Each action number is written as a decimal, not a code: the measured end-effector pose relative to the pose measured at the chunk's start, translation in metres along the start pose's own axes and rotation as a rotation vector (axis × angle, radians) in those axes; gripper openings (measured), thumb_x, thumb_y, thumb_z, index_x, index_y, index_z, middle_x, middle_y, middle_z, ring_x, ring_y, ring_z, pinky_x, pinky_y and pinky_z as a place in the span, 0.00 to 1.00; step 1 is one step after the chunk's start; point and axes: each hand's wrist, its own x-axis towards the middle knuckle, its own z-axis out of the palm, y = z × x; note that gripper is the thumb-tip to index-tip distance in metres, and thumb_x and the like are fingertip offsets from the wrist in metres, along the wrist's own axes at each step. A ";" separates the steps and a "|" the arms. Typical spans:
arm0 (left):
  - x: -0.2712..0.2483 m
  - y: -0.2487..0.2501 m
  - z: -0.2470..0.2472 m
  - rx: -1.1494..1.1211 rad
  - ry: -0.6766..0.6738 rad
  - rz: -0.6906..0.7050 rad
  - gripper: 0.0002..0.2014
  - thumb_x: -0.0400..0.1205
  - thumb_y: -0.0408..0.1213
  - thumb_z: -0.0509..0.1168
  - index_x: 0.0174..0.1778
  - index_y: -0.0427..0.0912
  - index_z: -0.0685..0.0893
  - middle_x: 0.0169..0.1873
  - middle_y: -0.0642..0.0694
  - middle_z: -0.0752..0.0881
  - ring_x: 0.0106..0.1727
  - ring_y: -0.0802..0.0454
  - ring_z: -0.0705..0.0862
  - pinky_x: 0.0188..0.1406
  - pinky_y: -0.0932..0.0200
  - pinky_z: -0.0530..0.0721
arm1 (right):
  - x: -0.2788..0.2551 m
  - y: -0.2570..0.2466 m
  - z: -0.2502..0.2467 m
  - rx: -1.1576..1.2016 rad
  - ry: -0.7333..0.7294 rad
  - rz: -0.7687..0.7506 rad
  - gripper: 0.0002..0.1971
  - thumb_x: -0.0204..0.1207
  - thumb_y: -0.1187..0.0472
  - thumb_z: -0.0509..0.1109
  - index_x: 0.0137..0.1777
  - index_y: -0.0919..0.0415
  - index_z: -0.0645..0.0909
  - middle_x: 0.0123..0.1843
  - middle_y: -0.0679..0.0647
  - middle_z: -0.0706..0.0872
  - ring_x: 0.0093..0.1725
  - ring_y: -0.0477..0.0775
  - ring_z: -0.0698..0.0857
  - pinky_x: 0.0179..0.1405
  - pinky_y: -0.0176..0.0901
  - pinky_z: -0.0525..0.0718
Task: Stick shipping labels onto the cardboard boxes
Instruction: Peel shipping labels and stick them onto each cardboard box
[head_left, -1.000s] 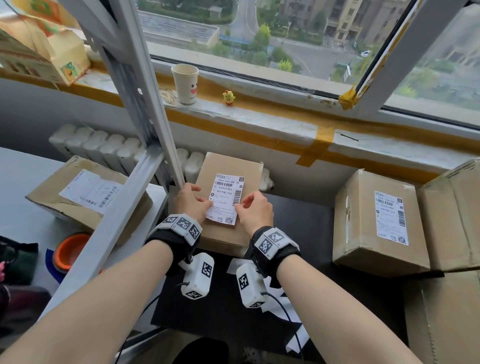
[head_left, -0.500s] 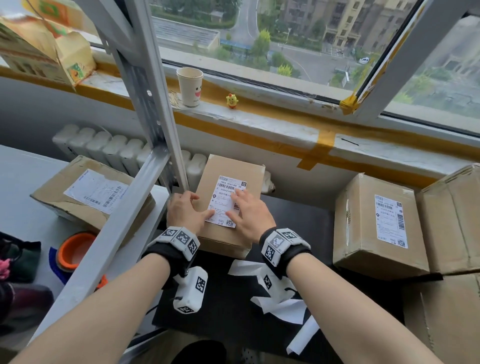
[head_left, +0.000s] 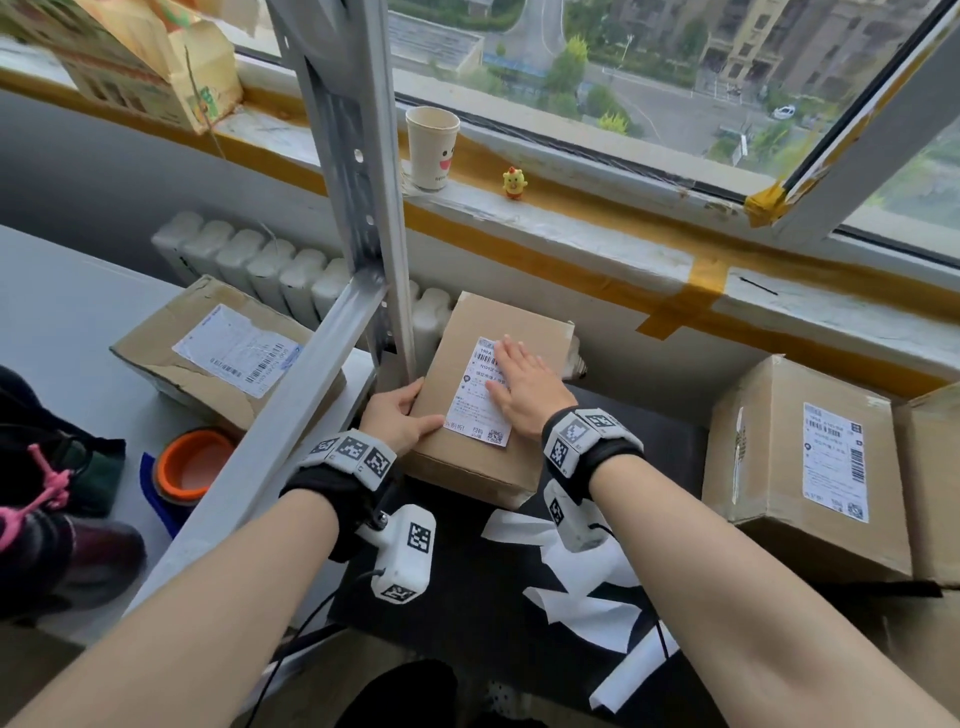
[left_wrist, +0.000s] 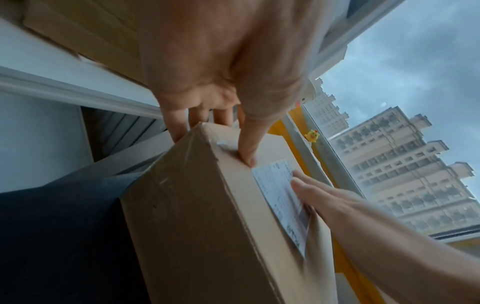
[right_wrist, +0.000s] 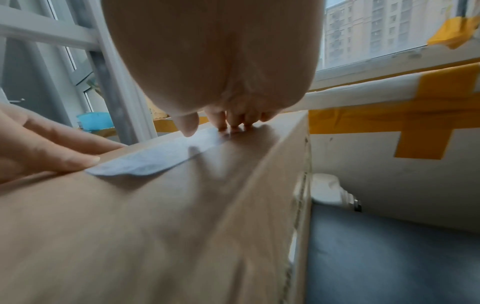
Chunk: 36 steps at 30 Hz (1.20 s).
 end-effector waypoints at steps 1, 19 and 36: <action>0.000 -0.001 0.000 -0.014 -0.007 0.001 0.33 0.76 0.22 0.69 0.77 0.33 0.66 0.73 0.38 0.75 0.71 0.49 0.76 0.71 0.62 0.71 | 0.006 -0.004 -0.002 0.000 -0.009 -0.011 0.30 0.87 0.51 0.48 0.84 0.61 0.42 0.86 0.55 0.41 0.85 0.53 0.44 0.82 0.45 0.42; 0.005 -0.012 0.004 0.000 -0.018 0.062 0.31 0.80 0.25 0.65 0.79 0.33 0.62 0.73 0.34 0.73 0.72 0.46 0.76 0.77 0.51 0.70 | -0.046 -0.029 0.053 0.000 0.003 -0.283 0.28 0.87 0.54 0.49 0.84 0.58 0.48 0.86 0.53 0.49 0.85 0.52 0.48 0.84 0.44 0.45; 0.007 -0.015 0.006 0.129 0.048 0.098 0.31 0.80 0.28 0.66 0.79 0.36 0.63 0.75 0.37 0.72 0.74 0.46 0.74 0.78 0.54 0.67 | -0.095 0.017 0.047 -0.143 0.034 -0.268 0.27 0.87 0.50 0.45 0.84 0.57 0.48 0.86 0.51 0.50 0.85 0.49 0.49 0.81 0.39 0.41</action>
